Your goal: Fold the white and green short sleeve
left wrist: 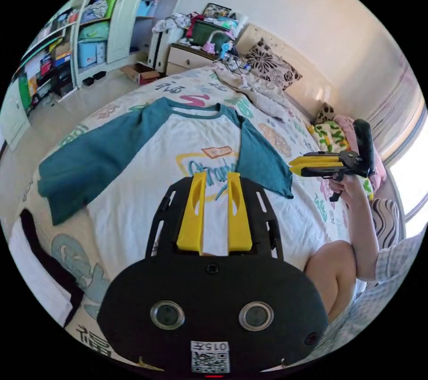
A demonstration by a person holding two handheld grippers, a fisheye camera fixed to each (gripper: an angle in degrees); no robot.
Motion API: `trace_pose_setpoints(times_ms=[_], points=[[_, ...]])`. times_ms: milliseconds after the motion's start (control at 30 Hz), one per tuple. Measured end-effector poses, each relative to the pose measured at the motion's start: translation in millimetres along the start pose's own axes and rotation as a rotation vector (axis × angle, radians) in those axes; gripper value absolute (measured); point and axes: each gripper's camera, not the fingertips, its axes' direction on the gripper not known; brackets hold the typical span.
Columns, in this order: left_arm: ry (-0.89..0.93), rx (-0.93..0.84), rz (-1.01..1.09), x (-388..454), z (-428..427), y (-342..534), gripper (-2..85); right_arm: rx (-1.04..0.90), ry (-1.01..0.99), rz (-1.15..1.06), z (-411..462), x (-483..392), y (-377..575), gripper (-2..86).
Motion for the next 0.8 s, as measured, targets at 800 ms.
trace_pose_setpoints(times_ms=[800], points=[[-0.366,0.203,-0.591,-190,-73,133,4.4,-0.369,0.186,-0.279,344,-305,-356,7.0]])
